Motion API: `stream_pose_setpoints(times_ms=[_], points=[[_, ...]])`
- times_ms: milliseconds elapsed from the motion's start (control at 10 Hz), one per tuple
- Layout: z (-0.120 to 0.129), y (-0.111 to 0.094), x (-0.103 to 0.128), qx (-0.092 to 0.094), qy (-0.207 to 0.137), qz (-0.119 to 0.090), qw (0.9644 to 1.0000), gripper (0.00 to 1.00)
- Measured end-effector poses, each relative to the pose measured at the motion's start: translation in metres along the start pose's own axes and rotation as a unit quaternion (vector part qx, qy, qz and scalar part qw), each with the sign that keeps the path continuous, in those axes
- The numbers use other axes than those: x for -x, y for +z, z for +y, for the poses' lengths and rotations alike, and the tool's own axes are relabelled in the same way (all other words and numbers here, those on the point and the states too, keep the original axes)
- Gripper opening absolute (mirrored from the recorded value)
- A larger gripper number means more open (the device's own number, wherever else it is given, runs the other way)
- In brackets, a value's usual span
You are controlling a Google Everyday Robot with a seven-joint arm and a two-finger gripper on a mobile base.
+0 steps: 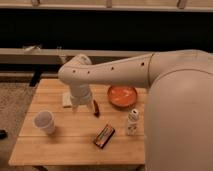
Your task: Place the eraser in the ceramic cup
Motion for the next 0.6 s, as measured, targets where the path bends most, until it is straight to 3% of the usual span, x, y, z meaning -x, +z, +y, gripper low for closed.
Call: stream_pose_setpoints(times_ms=[300, 600], points=[[0.000, 0.000, 0.000, 0.001, 0.001, 0.000, 1.0000, 0.65], [-0.020, 0.024, -0.010, 0.001, 0.019, 0.015, 0.9997, 0.65]])
